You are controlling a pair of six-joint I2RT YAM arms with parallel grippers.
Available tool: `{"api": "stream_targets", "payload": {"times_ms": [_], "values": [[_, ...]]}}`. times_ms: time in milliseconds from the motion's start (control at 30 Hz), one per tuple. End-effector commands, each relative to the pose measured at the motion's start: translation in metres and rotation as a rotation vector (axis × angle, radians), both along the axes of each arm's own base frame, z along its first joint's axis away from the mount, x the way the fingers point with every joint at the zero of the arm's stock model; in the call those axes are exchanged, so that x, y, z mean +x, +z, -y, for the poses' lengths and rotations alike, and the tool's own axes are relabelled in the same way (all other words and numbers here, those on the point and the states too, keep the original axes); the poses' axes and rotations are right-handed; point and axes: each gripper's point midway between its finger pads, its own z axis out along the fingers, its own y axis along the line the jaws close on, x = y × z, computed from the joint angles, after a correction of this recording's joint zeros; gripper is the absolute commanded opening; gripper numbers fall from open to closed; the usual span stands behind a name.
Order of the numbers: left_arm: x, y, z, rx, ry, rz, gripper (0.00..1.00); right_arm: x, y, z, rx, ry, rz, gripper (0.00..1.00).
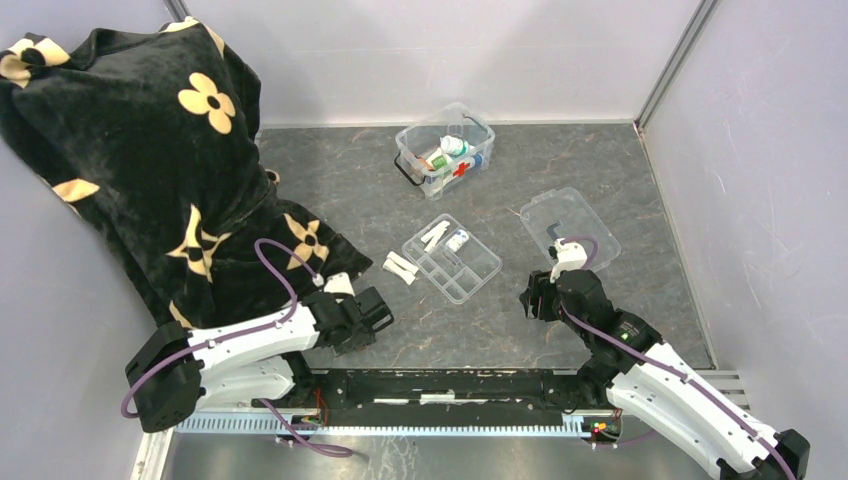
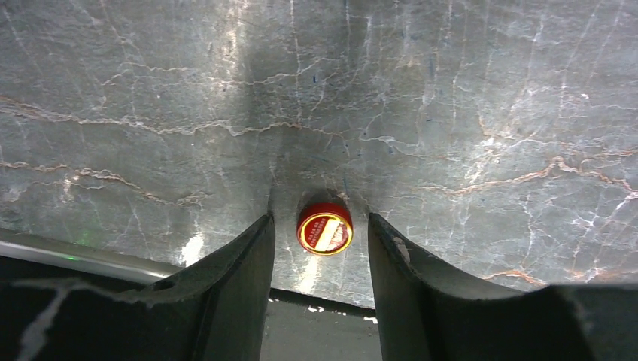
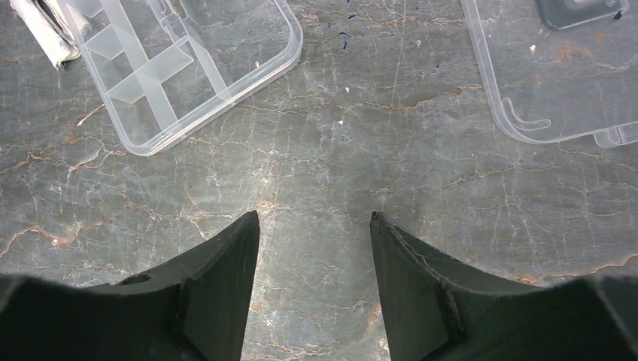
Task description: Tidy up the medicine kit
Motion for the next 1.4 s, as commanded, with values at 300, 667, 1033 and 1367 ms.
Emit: {"api": "stream_targets", "payload": {"times_ms": [300,667,1033,1367], "values": [[0.002,-0.008,0.012,-0.015,-0.013,-0.009,0.46,0.004,0.009,0.004,-0.013,-0.015,0.029,0.63],[0.01,0.005,0.025,-0.059,-0.031,0.02,0.28,0.004,0.008,0.004,-0.01,-0.015,0.025,0.62],[0.06,0.058,0.078,-0.048,-0.167,0.133,0.28,0.004,0.015,0.004,-0.007,-0.015,0.04,0.62],[0.121,0.084,0.165,-0.064,-0.351,0.221,0.27,0.004,0.038,0.021,-0.011,-0.074,0.105,0.63]]}}
